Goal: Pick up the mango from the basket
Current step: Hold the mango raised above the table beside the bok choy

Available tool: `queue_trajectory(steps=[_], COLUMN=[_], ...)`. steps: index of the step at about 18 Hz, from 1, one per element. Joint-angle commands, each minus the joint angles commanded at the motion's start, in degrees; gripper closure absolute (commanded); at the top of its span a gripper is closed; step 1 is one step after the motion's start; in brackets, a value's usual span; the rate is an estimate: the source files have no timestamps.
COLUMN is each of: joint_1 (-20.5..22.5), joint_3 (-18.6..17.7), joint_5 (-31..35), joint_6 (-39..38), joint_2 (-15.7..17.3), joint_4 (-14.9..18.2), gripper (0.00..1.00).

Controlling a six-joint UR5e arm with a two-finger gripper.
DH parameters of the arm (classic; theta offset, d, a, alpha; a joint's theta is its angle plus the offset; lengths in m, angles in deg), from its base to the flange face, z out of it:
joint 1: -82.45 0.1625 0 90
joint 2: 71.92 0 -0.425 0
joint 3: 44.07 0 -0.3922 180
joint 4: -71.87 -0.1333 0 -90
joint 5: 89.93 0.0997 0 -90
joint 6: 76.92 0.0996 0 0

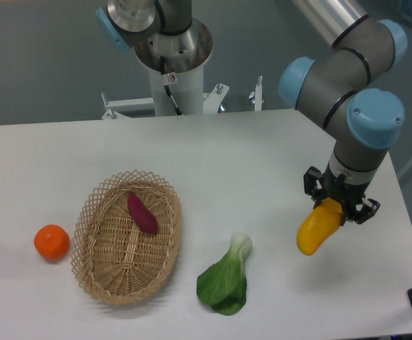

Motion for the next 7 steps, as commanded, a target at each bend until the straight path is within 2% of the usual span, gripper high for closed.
queue_trajectory(steps=[7], joint_1=[-0.1], joint_3=[-0.8], joint_5=[0.4], joint_6=[-0.1], joint_2=[0.1], joint_4=[-0.9], gripper=[0.63])
